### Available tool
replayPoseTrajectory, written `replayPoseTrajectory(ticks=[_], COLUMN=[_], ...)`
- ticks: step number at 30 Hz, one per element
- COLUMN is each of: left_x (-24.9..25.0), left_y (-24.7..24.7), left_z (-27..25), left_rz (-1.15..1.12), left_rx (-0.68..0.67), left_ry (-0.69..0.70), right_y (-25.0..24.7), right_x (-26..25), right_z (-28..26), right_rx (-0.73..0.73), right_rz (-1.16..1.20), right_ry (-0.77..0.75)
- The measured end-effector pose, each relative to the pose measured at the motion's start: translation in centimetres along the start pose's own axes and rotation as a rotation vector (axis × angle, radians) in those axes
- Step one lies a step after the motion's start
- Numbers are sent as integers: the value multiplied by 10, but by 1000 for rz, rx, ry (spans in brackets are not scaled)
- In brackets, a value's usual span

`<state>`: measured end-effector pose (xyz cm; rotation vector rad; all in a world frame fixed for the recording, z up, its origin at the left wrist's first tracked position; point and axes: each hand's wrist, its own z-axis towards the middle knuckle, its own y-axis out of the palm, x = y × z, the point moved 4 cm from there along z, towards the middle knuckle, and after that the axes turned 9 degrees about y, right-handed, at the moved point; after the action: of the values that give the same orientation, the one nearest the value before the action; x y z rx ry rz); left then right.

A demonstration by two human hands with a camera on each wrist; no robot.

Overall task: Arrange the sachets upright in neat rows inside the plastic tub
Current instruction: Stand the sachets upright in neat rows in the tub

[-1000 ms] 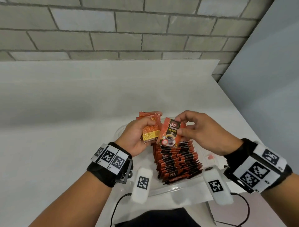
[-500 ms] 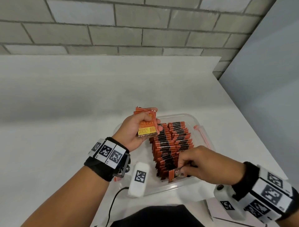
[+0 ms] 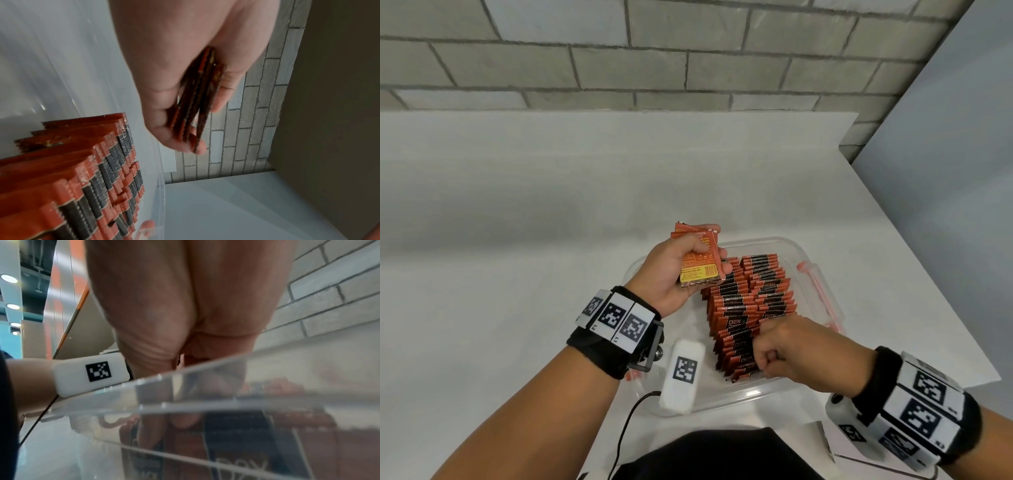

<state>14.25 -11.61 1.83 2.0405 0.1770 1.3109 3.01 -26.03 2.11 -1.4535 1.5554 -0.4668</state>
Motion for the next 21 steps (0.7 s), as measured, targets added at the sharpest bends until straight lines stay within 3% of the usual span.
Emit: replayPoseTrajectory(ticks=[9,13,14,18,21], left_x=[-2,-3,-4,-7,-10], left_y=[4,7,7,11,14], left_z=[0,-1,-1,-2,-4], left_rz=[-12,89,133,186,189], left_rx=[-30,-77,-92,-148,-193], left_ry=[-24,-17,-12,-18,-51], right_y=[0,-10,-17,-59,-73], right_x=[1,2,3,8,4], right_z=[5,-1,-2,-8,0], right_rx=[0,-31,31,547,561], right_rz=[-12,204,293,480,606], right_ry=[20,61,75,188,192])
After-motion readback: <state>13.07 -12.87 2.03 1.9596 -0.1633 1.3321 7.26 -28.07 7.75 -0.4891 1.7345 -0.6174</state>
